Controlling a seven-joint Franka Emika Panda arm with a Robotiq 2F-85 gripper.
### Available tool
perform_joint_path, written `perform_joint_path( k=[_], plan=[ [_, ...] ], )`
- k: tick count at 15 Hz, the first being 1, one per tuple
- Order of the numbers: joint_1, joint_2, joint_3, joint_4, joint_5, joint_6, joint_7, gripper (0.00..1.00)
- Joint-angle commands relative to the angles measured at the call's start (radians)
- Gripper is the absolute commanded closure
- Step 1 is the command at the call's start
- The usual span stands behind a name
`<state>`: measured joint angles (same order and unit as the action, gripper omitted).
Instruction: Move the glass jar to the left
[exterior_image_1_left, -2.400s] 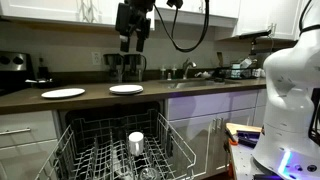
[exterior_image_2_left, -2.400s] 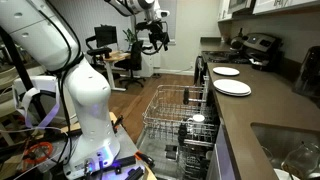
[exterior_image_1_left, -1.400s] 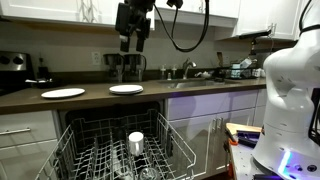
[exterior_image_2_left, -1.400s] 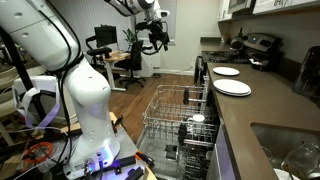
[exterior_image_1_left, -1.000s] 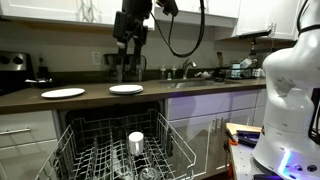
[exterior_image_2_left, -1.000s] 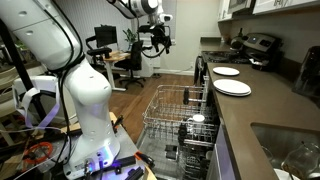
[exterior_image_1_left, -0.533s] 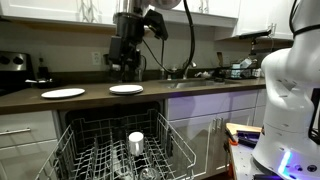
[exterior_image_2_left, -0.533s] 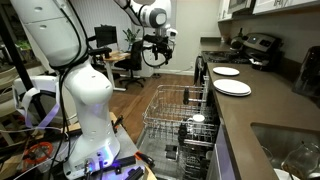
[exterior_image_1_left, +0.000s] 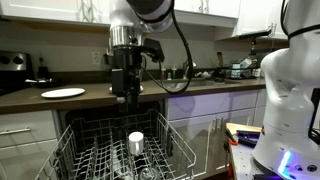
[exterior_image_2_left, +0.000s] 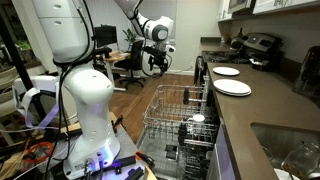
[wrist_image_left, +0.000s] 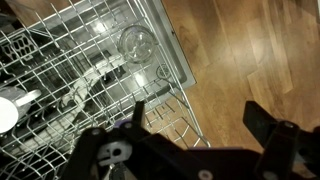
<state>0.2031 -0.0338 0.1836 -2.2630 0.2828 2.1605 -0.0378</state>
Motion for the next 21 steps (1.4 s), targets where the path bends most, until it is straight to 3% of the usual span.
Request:
perform_joint_path(
  k=[1, 10, 21],
  plan=[
    [0.009, 0.063, 0.019, 0.029, -0.008, -0.015, 0.015, 0.0],
    [0.038, 0.149, 0.042, -0.026, -0.172, 0.165, 0.115, 0.0],
    [0.036, 0.201, 0.04, -0.024, -0.175, 0.183, 0.096, 0.0]
  ],
)
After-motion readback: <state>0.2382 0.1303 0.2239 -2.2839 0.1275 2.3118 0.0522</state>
